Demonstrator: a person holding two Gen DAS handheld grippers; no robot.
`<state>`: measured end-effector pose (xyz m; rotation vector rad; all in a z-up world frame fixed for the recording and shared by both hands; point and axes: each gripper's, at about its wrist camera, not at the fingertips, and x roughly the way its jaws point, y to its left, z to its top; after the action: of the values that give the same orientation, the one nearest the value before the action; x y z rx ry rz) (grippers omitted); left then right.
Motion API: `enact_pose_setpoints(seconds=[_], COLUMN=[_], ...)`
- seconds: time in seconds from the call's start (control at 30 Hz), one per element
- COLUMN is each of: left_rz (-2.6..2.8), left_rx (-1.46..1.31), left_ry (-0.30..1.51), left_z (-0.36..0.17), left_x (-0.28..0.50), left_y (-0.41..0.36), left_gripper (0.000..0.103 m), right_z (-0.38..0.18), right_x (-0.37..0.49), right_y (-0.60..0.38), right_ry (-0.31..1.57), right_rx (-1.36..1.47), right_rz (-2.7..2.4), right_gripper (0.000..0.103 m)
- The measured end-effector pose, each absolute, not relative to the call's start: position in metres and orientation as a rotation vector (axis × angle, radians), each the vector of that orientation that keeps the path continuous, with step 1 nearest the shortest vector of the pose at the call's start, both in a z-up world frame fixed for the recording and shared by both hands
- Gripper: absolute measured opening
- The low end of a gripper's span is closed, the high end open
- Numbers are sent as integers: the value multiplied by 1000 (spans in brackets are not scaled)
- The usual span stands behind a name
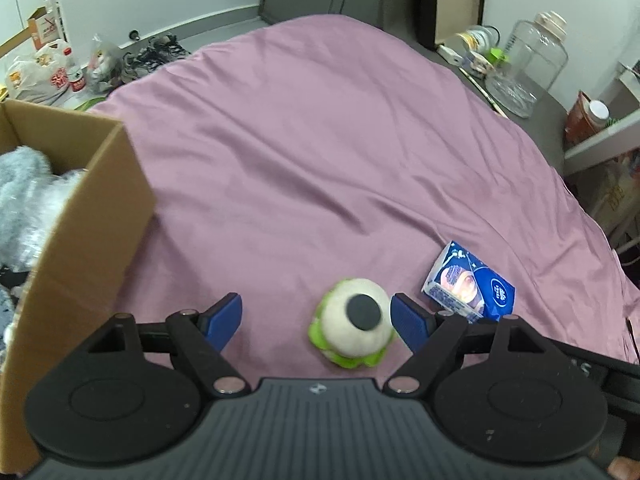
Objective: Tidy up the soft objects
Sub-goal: 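Close the right tool on the blue Vinda tissue pack, then grasp the green-and-white eyeball plush with the left tool while the right tool holds the tissue pack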
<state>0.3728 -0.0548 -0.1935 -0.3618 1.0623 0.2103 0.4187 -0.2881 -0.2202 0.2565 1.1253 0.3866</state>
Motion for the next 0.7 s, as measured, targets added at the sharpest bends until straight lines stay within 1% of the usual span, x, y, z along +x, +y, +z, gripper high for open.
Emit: enact_pose_setpoints(seconds=[0.1, 0.2, 0.23, 0.27, 0.3, 0.33, 0.37, 0.4, 0.43, 0.5, 0.53, 0.67, 0.7], left_rz=[194, 184, 186, 187, 190, 192, 193, 195, 192, 189, 189, 220, 227], left_rx=[-378, -391, -399, -406, -410, -413, -414, -415, -426, -445, -449, -439, -447], left_ry=[1076, 1100, 1108, 1112, 1114, 1114, 1116, 1118, 1113, 1100, 1096, 1071, 1065], left_z=[-200, -208, -211, -214, -216, -217, -218, -219, -219, -217, -215, -209, -207], left_x=[375, 378, 378, 378, 378, 378, 378, 378, 378, 379, 379, 379, 378], left_y=[-61, -65, -66, -67, -67, -67, -67, -67, -65, -61, -60, -52, -48], left_gripper=[81, 81, 81, 81, 80, 71, 64, 50, 41, 35, 33, 33, 33], right_z=[-222, -223, -223, -224, -224, -224, -224, -225, -226, -228, -230, -235, -235], right_x=[414, 415, 416, 417, 419, 420, 422, 424, 426, 430, 433, 439, 440], right_y=[-291, -290, -289, -288, -287, -285, -283, -282, -282, -279, -277, -271, -270], right_ry=[1168, 1172, 1175, 1172, 1167, 1158, 1148, 1141, 1136, 1133, 1135, 1148, 1149], right_rx=[261, 236, 236, 239, 241, 240, 238, 240, 244, 238, 230, 264, 284], right_rz=[411, 396, 394, 393, 390, 388, 390, 395, 396, 391, 387, 382, 384], right_gripper=[23, 27, 32, 44, 52, 64, 66, 66, 68, 71, 72, 84, 85])
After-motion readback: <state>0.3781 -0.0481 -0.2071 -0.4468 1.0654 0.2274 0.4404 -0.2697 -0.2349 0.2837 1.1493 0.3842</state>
